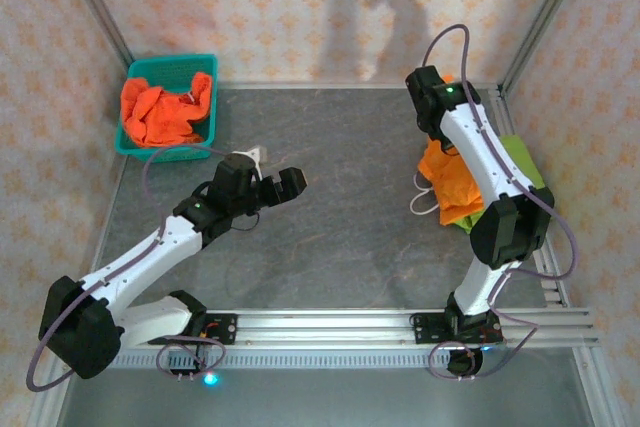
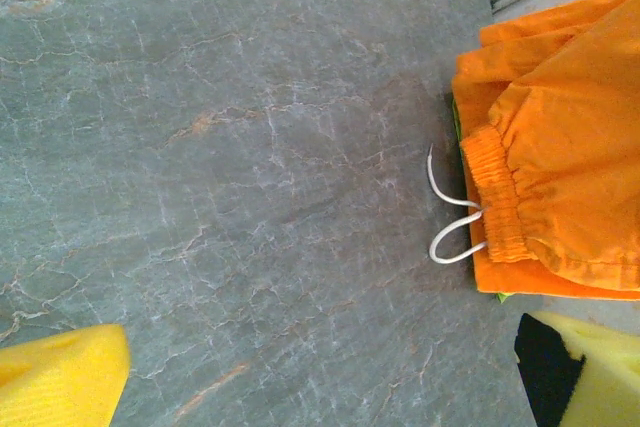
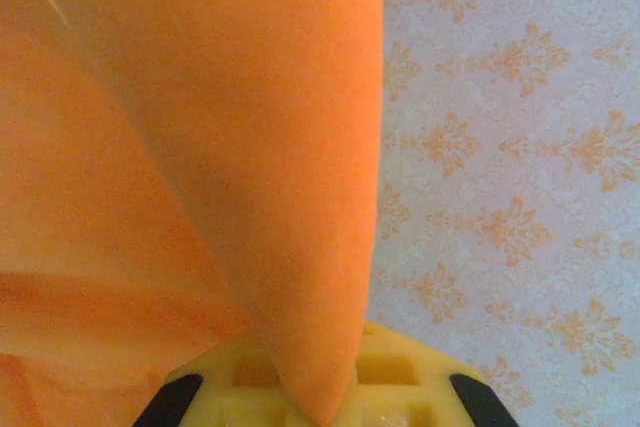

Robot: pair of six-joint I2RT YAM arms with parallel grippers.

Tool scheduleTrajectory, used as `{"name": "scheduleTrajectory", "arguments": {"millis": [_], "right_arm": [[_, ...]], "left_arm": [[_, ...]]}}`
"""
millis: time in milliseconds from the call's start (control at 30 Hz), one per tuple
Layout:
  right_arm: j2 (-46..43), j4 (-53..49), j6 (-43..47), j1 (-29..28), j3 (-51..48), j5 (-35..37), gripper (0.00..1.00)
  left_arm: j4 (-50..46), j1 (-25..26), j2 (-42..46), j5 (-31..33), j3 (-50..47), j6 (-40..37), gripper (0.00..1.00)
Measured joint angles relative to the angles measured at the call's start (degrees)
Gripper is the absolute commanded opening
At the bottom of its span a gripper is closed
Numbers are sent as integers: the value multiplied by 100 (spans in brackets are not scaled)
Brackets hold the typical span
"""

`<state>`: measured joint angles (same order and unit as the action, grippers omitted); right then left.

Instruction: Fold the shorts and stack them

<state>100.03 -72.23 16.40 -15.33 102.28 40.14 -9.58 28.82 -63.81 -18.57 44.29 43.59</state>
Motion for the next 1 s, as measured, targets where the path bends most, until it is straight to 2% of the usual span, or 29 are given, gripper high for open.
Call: {"name": "scheduleTrajectory", "arguments": {"millis": [400, 700, 900, 967, 1000], "right_arm": [[2, -195, 22, 50, 407, -9, 1], [247, 203, 175, 538, 7, 92, 6], [531, 728, 352, 817, -398, 334, 14], [601, 863, 385, 918, -448, 413, 22], [634, 929, 393, 986, -452, 476, 31]], "left_arm": [[-2, 0, -35, 0, 0, 0, 100], [-7, 0, -186, 0, 0, -2, 100], [-13, 0, -284, 0, 0, -17, 100], [-35, 0, -297, 2, 2, -20, 100], [-50, 0, -299, 4, 4, -20, 100]]}}
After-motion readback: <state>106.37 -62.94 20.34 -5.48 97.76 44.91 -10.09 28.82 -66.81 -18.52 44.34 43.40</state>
